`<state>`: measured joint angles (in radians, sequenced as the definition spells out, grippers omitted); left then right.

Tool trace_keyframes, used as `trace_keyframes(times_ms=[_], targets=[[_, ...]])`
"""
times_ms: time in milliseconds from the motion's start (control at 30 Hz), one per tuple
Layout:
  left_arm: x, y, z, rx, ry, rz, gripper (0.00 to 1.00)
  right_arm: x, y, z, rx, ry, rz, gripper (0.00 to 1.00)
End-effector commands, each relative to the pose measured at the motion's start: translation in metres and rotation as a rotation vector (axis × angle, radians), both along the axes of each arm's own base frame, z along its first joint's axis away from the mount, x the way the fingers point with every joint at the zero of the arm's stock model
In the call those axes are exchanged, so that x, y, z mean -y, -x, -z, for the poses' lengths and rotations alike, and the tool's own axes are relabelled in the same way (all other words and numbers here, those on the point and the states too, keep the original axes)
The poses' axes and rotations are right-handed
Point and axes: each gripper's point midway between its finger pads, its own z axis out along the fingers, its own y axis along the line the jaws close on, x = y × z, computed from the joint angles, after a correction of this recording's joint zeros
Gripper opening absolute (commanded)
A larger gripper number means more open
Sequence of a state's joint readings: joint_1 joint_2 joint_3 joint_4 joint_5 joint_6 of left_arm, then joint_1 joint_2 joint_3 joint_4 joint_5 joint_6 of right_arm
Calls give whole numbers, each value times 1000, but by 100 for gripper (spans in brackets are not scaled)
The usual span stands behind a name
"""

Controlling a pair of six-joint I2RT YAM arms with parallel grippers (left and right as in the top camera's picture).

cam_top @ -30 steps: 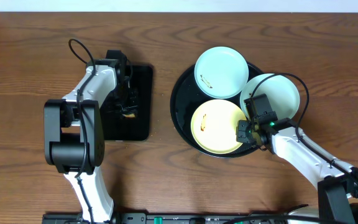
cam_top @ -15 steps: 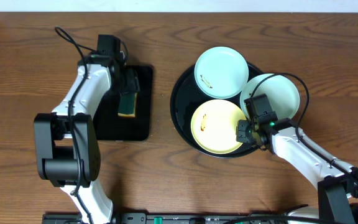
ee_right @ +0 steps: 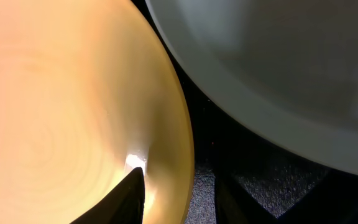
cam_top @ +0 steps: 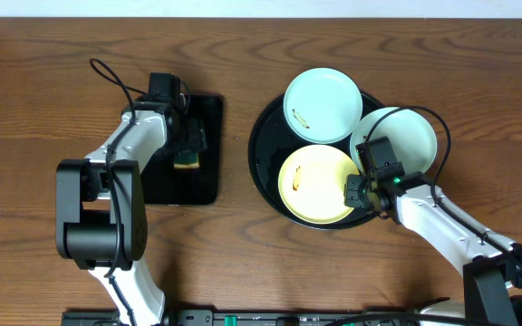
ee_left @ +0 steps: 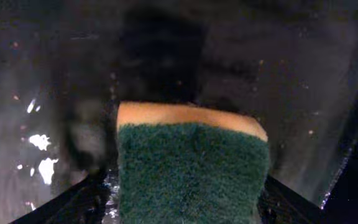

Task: Clean dirty plates on tray and stack at the side
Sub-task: 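Grasp the sponge with the left gripper and lift it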

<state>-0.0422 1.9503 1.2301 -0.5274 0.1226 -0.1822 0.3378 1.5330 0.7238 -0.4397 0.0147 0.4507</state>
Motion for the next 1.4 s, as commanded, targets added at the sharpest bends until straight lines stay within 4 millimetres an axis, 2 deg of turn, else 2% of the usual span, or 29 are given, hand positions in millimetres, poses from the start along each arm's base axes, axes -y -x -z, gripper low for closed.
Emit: trace_keyframes(times_ms=[0, 200, 333, 800, 833, 900, 933, 1000, 1233, 1367], targets=[[-1, 18, 7, -76, -8, 5, 77, -1, 0, 0, 2, 2, -6, 35], [-2, 37, 10, -153, -11, 5, 77, 0, 3, 1, -9, 7, -6, 38], [-2, 34, 9, -143, -11, 5, 76, 1, 4, 2, -13, 9, -6, 41], [-2, 31, 9, -130, -11, 6, 76, 4, 5, 5, -4, 24, 0, 40], [-2, 30, 9, -127, -11, 5, 76, 4, 5, 6, -3, 22, 0, 38], [-2, 30, 9, -127, -11, 6, 76, 3, 5, 6, -1, 14, -2, 25], [-2, 30, 9, -127, -11, 5, 76, 2, 4, 6, 0, 10, -4, 15], [-2, 30, 9, -127, -11, 5, 76, 2, 4, 6, 4, 10, -4, 6], [-2, 31, 9, -128, -11, 6, 76, 2, 4, 6, 4, 9, -4, 5], [-2, 25, 11, -101, -9, 5, 76, 2, 4, 6, 4, 9, -4, 8]])
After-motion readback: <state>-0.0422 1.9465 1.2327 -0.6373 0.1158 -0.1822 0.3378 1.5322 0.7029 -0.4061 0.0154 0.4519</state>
